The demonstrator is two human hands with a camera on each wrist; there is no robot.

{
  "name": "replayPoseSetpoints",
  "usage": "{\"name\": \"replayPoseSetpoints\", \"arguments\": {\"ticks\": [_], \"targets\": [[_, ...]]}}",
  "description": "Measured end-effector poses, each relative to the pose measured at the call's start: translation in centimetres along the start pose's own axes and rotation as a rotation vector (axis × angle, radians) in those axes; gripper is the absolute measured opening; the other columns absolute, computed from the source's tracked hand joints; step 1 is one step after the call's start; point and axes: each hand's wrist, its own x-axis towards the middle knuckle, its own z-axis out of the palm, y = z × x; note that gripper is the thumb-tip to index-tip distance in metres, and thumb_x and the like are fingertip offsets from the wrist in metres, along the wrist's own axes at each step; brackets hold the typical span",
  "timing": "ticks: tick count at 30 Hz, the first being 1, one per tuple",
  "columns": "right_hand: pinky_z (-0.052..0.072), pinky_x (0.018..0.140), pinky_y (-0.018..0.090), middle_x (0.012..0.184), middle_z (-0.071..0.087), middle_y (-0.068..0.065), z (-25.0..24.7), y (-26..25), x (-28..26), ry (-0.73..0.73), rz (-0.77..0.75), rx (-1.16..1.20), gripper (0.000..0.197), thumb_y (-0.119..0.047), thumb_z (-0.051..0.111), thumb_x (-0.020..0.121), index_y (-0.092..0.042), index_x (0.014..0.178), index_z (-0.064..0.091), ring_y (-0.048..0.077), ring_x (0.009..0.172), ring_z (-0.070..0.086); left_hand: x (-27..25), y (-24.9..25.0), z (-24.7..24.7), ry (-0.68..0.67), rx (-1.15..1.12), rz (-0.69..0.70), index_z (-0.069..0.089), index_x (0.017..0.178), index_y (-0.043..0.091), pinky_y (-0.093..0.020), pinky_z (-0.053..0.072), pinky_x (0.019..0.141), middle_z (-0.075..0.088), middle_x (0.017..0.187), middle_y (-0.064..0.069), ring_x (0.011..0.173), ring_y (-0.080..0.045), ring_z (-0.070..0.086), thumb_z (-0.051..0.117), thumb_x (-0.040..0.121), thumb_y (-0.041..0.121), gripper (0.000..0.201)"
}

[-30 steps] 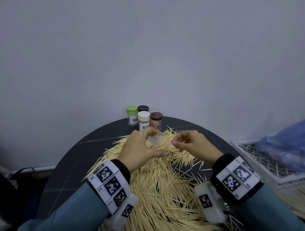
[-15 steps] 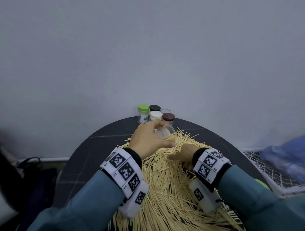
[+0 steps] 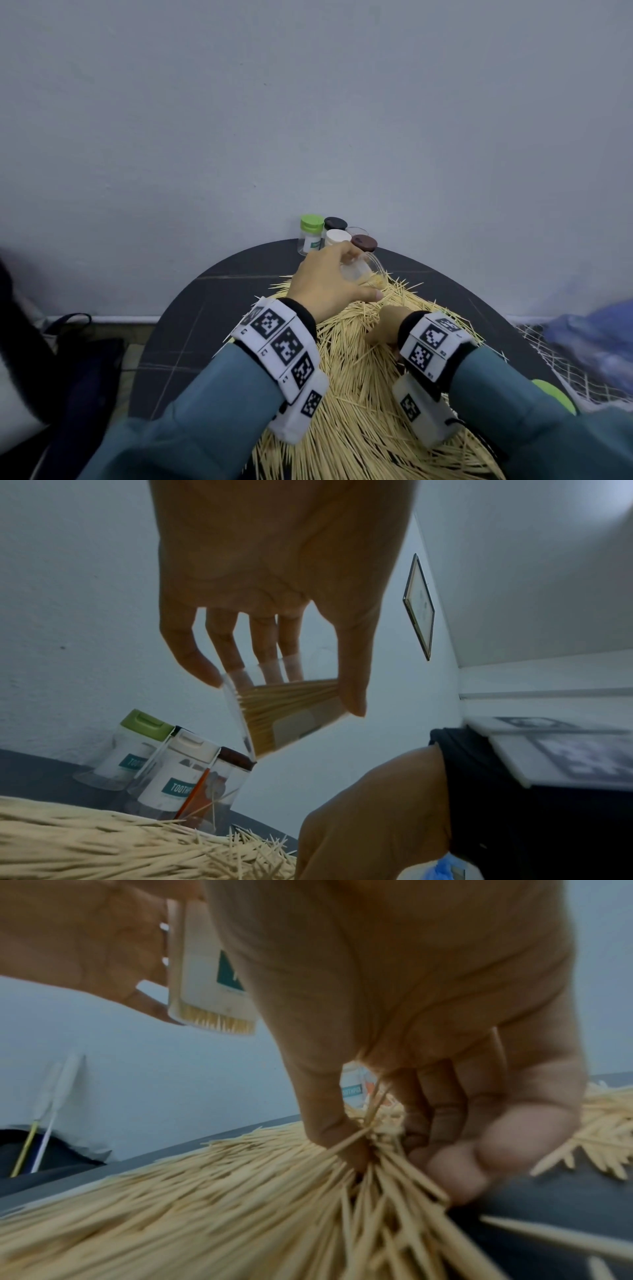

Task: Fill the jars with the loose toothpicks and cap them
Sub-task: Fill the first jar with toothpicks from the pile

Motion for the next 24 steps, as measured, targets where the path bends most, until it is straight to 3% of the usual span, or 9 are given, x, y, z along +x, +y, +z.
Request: {"name": "replayPoseSetpoints", "arguments": {"ticks": [4,7,10,13,17,24], "targets": [[0.040,0.059,0.020,0.081,0.049,0.006,0.2,-0.1,-0.5,-0.014,-0.036,-0.079,0.044,-0.033,0.038,0.099,-0.001,0.128,0.045,0.012,0.066,0.044,0.1,0.1,0.0,-0.002,-0.007,-0.004,0.061,0.116,0.024,-0.023,0.039,0.079,0.058,0.106,0.009,0.096,-0.008,0.051,0.085,0.062,0.039,0.062],[0.041,0.059,0.018,0.092,0.054,0.008,0.1,0.5,-0.4,-0.050,-0.074,-0.001,0.034,-0.030,0.031,0.101,-0.004,0.101,0.053,0.012,0.067,0.048,0.1,0.0,0.0,-0.001,-0.010,-0.004,0.061,0.115,0.024,-0.022,0.039,0.078,0.057,0.105,0.010,0.096,-0.008,0.051,0.085,0.062,0.039,0.061],[0.037,0.050,0.016,0.076,0.050,0.002,0.0,1.2,-0.1,-0.048,-0.101,0.178,0.032,-0.030,0.028,0.102,-0.008,0.096,0.050,0.012,0.064,0.053,0.1,0.0,0.0,-0.001,-0.011,-0.004,0.061,0.116,0.024,-0.024,0.041,0.081,0.059,0.110,0.008,0.098,-0.008,0.052,0.085,0.062,0.040,0.061],[0.040,0.051,0.019,0.070,0.055,0.002,0.0,2.2,0.4,-0.106,-0.086,0.392,0.039,-0.035,0.032,0.101,-0.012,0.075,0.051,0.012,0.056,0.050,0.1,-0.1,0.1,-0.005,-0.007,-0.001,0.060,0.117,0.024,-0.024,0.041,0.080,0.059,0.114,0.008,0.099,-0.009,0.052,0.085,0.062,0.040,0.062],[0.042,0.045,0.022,0.061,0.054,0.007,0.3,3.1,0.4,-0.225,-0.035,0.813,0.028,-0.007,0.037,0.098,-0.003,0.075,0.052,0.018,0.054,0.052,0.2,-0.2,0.0,-0.007,0.008,0.009,0.060,0.118,0.024,-0.024,0.040,0.081,0.060,0.115,0.007,0.099,-0.009,0.052,0.084,0.063,0.042,0.063],[0.043,0.054,0.025,0.062,0.045,0.006,1.0,5.3,1.1,-0.410,-0.106,1.234,0.021,0.001,0.027,0.098,-0.007,0.084,0.041,0.014,0.055,0.043,0.0,-0.2,0.3,-0.013,0.020,0.003,0.059,0.117,0.024,-0.027,0.044,0.085,0.059,0.112,0.009,0.100,-0.010,0.053,0.084,0.062,0.043,0.063]]}}
